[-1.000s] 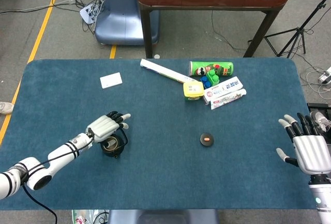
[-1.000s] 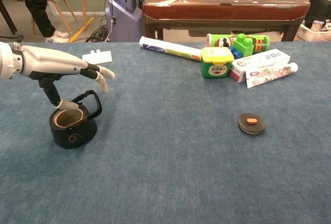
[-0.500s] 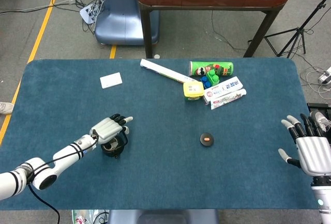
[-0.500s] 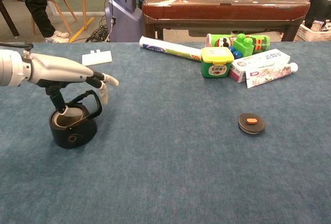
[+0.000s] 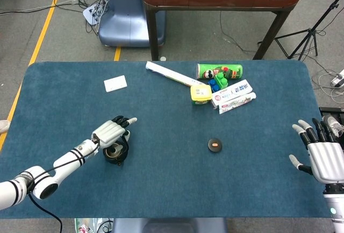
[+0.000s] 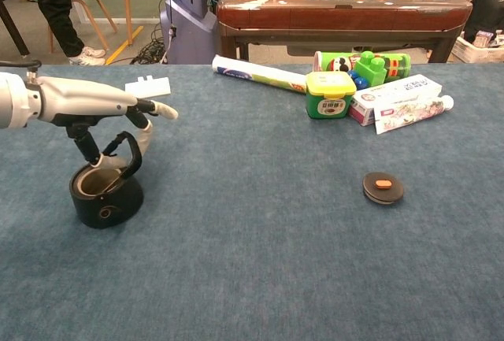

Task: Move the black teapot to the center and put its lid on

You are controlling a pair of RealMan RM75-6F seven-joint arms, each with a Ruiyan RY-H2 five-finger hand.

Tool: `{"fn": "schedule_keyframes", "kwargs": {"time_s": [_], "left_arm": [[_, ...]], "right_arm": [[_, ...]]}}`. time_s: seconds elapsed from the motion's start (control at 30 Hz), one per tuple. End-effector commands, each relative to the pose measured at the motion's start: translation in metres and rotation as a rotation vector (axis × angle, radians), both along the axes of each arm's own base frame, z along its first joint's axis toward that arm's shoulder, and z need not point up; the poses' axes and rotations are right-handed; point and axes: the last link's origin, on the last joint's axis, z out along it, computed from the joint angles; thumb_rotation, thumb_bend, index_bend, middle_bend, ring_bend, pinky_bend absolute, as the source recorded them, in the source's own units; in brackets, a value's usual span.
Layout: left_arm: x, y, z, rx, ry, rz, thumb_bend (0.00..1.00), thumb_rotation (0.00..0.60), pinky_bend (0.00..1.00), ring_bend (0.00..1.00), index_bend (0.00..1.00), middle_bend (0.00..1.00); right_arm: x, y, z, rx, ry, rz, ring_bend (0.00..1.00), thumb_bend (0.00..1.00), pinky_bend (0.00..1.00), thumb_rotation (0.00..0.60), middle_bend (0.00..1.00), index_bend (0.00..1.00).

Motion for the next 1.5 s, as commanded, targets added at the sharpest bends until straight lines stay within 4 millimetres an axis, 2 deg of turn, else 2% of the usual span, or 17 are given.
{"fn": "schedule_keyframes", "kwargs": {"time_s": [0.03,0.33,0.47,0.7,0.87,1.07,1.5], "left_arm": [[-0.005,-0.002,0.005,0.014,-0.026,0.016,0.36,0.600,0.01,0.00,0.57,0.01],[-0.020,-0.007,0.023,0.059,-0.175,0.132,0.36,0.600,0.01,0.05,0.67,0.10],[-0.026,-0.006,0.034,0.083,-0.244,0.193,0.36,0.600,0.01,0.07,0.69,0.12],[-0.025,-0.004,0.050,0.117,-0.361,0.262,0.36,0.600,0.01,0.09,0.72,0.15],[-0.012,-0.006,0.059,0.118,-0.458,0.292,0.36,0.600,0.01,0.09,0.72,0.15],[0.007,-0.009,0.060,0.108,-0.510,0.267,0.36,0.600,0.01,0.09,0.72,0.15],[0.049,-0.013,0.035,0.055,-0.497,0.161,0.36,0.600,0.01,0.09,0.71,0.15]], "right_arm": [[0.001,0.000,0.000,0.001,0.000,0.002,0.02,0.25,0.06,0.600,0.17,0.20],[0.003,-0.001,-0.001,0.002,-0.002,0.010,0.02,0.25,0.06,0.600,0.17,0.20],[0.004,-0.001,-0.002,0.004,-0.004,0.014,0.02,0.25,0.06,0.600,0.17,0.20],[0.004,-0.002,-0.003,0.007,-0.007,0.018,0.02,0.25,0.06,0.600,0.17,0.20],[0.004,-0.004,-0.004,0.010,-0.008,0.021,0.02,0.25,0.06,0.600,0.17,0.20],[0.005,-0.004,-0.006,0.019,-0.009,0.025,0.02,0.25,0.06,0.600,0.17,0.20],[0.003,0.002,-0.007,0.020,-0.019,0.027,0.02,0.25,0.06,0.600,0.17,0.20]]}}
